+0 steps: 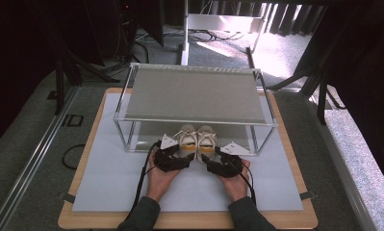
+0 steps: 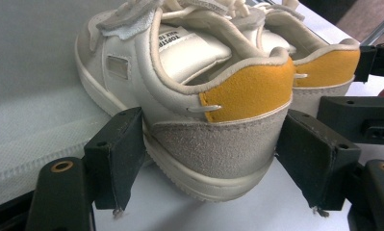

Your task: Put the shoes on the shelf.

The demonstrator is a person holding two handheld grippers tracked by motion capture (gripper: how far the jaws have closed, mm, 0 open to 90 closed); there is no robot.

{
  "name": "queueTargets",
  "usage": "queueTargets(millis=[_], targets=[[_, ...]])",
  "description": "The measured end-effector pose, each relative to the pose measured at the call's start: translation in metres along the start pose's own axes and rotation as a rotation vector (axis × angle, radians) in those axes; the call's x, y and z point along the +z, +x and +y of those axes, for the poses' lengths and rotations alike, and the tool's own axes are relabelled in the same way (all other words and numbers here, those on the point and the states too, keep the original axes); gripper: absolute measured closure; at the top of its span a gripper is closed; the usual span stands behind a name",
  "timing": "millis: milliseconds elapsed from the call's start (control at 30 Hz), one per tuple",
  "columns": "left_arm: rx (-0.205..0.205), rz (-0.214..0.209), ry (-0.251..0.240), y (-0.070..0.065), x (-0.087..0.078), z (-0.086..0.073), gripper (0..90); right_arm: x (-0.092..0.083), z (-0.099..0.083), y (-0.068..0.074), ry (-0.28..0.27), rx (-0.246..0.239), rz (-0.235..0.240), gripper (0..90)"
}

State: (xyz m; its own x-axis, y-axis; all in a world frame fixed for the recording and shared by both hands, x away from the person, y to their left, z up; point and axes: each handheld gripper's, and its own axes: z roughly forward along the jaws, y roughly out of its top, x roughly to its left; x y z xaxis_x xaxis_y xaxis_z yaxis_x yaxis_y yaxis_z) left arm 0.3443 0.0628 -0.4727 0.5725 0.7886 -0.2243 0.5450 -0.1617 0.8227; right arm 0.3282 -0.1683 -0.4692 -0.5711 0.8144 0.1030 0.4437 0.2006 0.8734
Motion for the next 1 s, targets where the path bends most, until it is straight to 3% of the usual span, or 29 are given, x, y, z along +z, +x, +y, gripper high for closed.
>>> queueTargets(millis=[533,767,1000], targets=[[-0.008,0.022,0.000,0.010,0.017,0.019,25.9,0.014,0.014,-0.013,-0.004,-0.026,-0.021,35.5],[-0.037,0.044,-0.004,0.015,0.028,0.024,26.2,0.027,0.020,-0.020,0.013,-0.031,-0.047,36.0],[-0.026,0.054,0.015,0.018,0.038,0.026,26.6,0.035,0.023,-0.026,0.027,-0.038,-0.054,36.4]])
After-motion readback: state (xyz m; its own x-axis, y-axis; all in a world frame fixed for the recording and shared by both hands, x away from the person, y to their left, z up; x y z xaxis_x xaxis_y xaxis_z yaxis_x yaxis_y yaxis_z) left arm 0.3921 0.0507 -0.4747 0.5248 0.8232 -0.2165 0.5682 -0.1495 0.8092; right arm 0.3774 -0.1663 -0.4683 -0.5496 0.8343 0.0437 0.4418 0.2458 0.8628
